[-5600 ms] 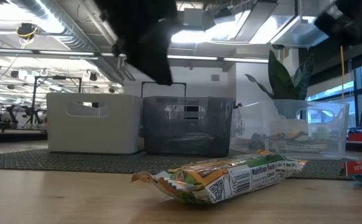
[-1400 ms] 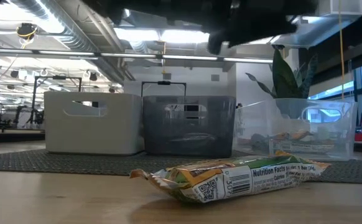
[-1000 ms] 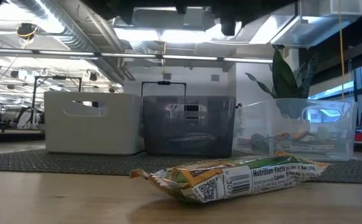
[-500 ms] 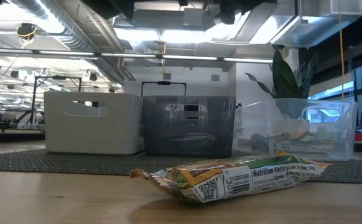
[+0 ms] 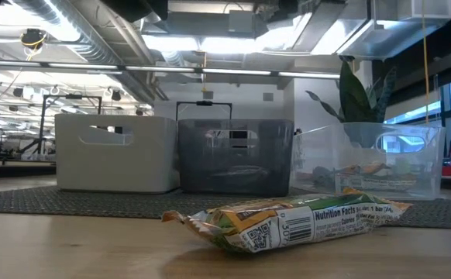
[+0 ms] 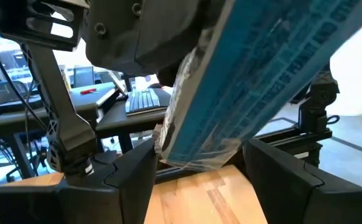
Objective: Pick and place Granola Bars by type
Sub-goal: Put the red granola bar into the gray bin
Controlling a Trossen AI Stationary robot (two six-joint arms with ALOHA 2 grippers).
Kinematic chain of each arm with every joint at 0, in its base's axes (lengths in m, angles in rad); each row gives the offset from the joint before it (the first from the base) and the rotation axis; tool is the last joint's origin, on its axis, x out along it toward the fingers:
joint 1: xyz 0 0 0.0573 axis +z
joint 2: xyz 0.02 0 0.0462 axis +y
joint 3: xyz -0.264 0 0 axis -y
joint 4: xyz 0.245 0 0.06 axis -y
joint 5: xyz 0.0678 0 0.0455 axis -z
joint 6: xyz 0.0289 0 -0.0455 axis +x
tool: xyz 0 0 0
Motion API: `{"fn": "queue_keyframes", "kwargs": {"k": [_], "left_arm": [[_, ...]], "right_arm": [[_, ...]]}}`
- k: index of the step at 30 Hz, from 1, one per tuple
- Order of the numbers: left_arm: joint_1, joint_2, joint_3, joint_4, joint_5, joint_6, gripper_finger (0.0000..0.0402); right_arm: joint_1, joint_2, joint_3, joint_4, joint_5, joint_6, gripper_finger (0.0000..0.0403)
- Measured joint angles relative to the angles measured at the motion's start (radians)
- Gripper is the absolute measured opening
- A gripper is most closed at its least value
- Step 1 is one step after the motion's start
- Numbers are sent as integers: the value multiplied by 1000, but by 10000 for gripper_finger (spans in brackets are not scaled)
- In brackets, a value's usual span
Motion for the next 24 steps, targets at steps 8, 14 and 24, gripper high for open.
{"fn": "queue_keyframes", "kwargs": {"k": [8,14,24], "left_arm": [[0,0,0,7,3,66,214],[0,0,0,14,3,73,197],[-1,-1,0,57,14,80,184]], "right_arm": [[0,0,0,-4,0,7,123],[0,0,0,-10,-1,33,123],[0,0,0,-39,0,56,123]]}}
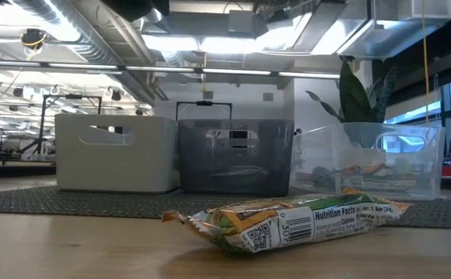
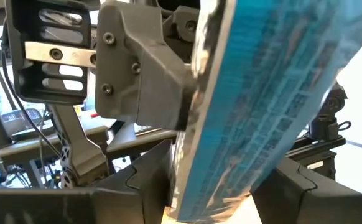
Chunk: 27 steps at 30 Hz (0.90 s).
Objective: Pick and place Granola Bars by type
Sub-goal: Put the red granola bar into the gray bin
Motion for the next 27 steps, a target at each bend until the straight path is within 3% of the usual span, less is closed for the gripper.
{"fn": "queue_keyframes", "kwargs": {"k": [12,21,27], "left_arm": [[0,0,0,-21,-3,0,113],[0,0,0,-30,-4,0,109],[0,0,0,-31,-22,0,106]], "right_arm": [[1,0,0,-9,-1,-3,123],[10,0,0,-27,-8,-2,127],[28,0,0,-33,-8,-3,184]]}}
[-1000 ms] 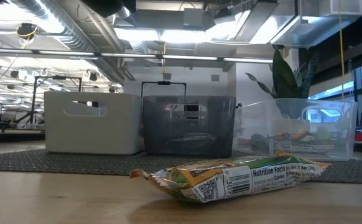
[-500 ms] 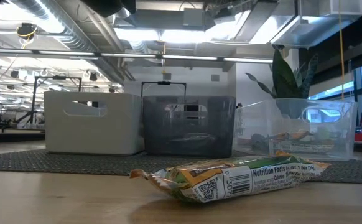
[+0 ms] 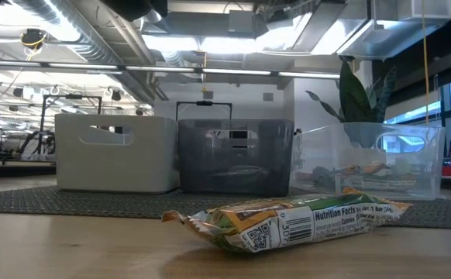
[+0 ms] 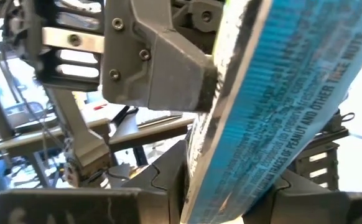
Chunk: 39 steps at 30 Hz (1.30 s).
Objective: Pick and place Granola Bars by type
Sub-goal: Put the red granola bar into the gray bin
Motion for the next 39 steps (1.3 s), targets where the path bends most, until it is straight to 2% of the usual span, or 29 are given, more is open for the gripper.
{"fn": "queue_keyframes", "kwargs": {"k": [4,10,14,18,22,27,31,35,39], "left_arm": [[-4,-1,0,-39,-81,-17,108],[-28,-67,0,-335,-310,-99,106],[-42,-140,0,-578,-473,-284,108],[-41,-226,0,-932,-595,-568,105],[-18,-284,0,-1259,-596,-867,106],[25,-290,-2,-1528,-562,-1151,105],[59,-281,-1,-1652,-524,-1277,106],[81,-282,0,-1727,-494,-1339,106],[102,-282,0,-1809,-386,-1392,106]], "right_arm": [[23,0,0,-3,70,2,242],[92,0,0,-69,258,7,288],[117,0,0,-144,286,111,293],[118,-1,0,-256,236,264,293],[97,-1,0,-385,160,383,293],[63,2,0,-422,102,453,293],[41,2,0,-422,62,451,293],[29,2,0,-430,23,451,293],[23,2,0,-447,-13,452,293]]}}
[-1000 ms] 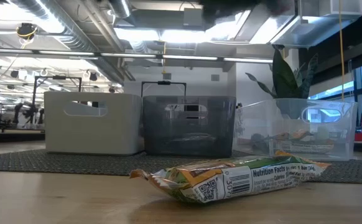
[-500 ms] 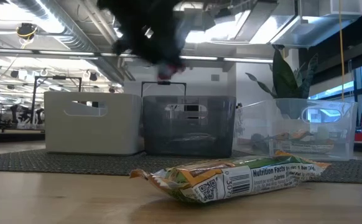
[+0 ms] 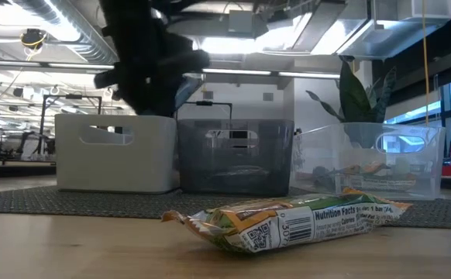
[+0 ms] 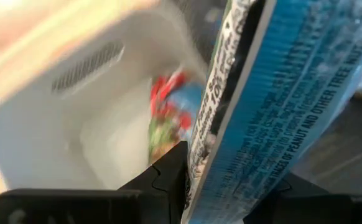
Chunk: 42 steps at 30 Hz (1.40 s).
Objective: Pick and place Granola Bars by type
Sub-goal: Put the red granola bar into the gray bin
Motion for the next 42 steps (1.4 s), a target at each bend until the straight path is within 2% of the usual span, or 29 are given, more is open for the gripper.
{"fn": "queue_keyframes", "kwargs": {"k": [4,11,19,24,29,42], "left_arm": [[13,0,0,-41,90,-24,106],[19,0,0,-51,172,-61,106],[19,0,0,-83,176,-103,101],[19,38,0,-83,212,-118,100],[19,84,0,-80,245,-93,100],[19,80,0,-71,252,46,99]], "right_arm": [[0,0,0,-4,-16,-2,293],[0,0,0,-8,-65,0,293],[0,0,0,-11,-142,0,293],[0,0,0,-15,-148,6,293],[0,1,-1,-19,-147,23,293],[0,1,-1,-19,-147,23,293]]}}
